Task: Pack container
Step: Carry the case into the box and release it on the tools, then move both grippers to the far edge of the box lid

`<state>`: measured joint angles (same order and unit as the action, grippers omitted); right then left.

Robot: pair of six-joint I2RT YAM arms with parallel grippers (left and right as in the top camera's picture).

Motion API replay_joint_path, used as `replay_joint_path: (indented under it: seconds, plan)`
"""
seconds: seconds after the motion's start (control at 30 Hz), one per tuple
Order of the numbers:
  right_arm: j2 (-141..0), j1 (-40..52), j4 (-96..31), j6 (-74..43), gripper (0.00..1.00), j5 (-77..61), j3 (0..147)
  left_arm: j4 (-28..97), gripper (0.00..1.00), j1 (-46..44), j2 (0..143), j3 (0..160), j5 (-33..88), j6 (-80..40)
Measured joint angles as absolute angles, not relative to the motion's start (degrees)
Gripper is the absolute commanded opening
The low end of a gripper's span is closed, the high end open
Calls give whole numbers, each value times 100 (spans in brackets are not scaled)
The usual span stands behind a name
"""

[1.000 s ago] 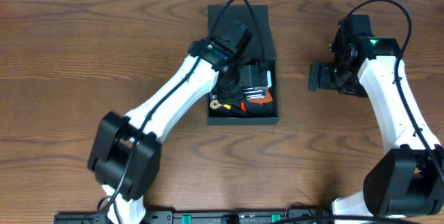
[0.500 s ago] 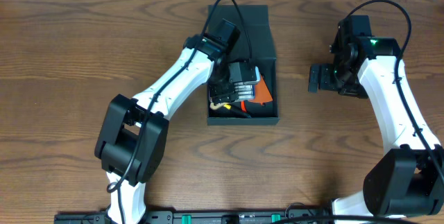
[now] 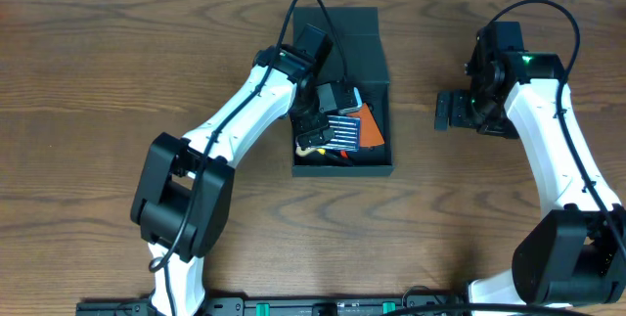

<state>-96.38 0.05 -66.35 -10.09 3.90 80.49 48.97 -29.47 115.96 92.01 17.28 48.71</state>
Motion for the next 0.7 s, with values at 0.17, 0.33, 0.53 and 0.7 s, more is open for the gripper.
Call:
replay_joint_path:
  seconds: [0.17, 0.33, 0.53, 0.7]
  plan:
    - [-9638, 8, -6436, -1002, 99, 390, 8049, 4908, 89, -2947, 10991, 9198, 1704, 4646]
    - [-9651, 36, -6241, -884, 98, 388, 8158, 4836, 93, -2910, 9756, 9198, 1603, 4342]
    - [-9710, 196, -6086, -628, 1, -60, 9330, 4576, 79, -2143, 8958, 9268, 1463, 2991]
    - [-9686, 154, -5537, -816, 1, -902, 9939, 4263, 36, -1013, 9166, 9268, 1861, 1675]
